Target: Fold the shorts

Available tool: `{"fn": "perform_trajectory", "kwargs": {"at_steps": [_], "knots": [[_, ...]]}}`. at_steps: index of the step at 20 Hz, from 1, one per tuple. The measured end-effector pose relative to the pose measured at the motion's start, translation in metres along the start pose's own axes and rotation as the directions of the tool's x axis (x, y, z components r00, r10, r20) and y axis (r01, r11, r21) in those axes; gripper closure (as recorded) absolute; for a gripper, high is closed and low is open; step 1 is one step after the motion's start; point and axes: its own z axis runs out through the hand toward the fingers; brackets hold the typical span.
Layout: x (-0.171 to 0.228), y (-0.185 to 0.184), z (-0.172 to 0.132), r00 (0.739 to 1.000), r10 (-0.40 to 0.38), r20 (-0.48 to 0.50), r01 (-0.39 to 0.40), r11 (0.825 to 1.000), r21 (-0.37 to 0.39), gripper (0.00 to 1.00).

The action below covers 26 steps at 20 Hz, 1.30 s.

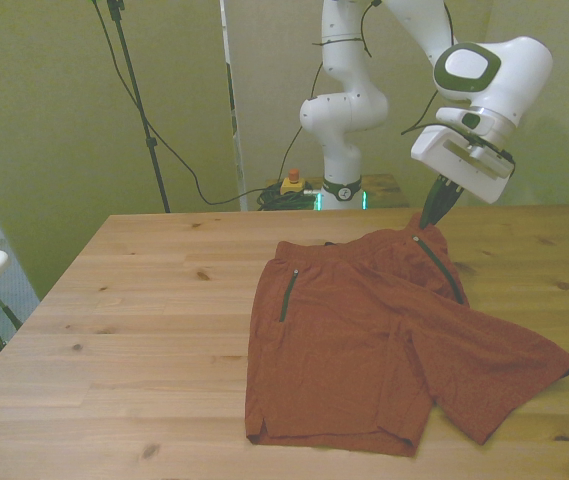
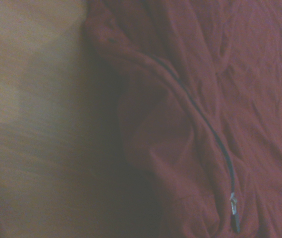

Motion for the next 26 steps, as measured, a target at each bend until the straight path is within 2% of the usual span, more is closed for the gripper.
{"fn": "perform_trajectory", "kwargs": {"at_steps": [6,10,13,18,24,26], "knots": [[0.072,0.044,-0.027,0.979,0.066,0.191,-0.097,0.983,0.158,1.00],[0.097,0.071,-0.022,0.955,0.076,0.286,-0.138,0.969,0.203,1.00],[0.118,0.098,-0.001,0.934,0.110,0.340,-0.185,0.963,0.196,1.00],[0.157,0.162,0.038,0.886,0.162,0.434,-0.271,0.941,0.202,1.00],[0.172,0.207,0.075,0.849,0.223,0.479,-0.333,0.930,0.158,1.00],[0.175,0.221,0.099,0.820,0.242,0.518,-0.366,0.918,0.150,1.00]]}}
